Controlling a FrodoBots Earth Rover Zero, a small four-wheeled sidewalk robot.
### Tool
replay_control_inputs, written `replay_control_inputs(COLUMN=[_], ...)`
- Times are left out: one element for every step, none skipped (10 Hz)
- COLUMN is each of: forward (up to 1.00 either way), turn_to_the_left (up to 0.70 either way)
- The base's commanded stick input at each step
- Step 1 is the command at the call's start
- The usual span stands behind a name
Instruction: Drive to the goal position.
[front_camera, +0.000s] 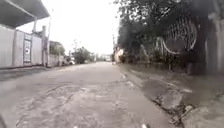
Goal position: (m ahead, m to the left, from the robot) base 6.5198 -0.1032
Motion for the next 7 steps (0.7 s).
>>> replay_control_inputs(forward=[1.0, 1.0, 1.0, 1.0, 1.0, 1.0, 1.0], turn_to_the_left=[-0.06, -0.05, -0.05, -0.04, -0.03, -0.02, -0.01])
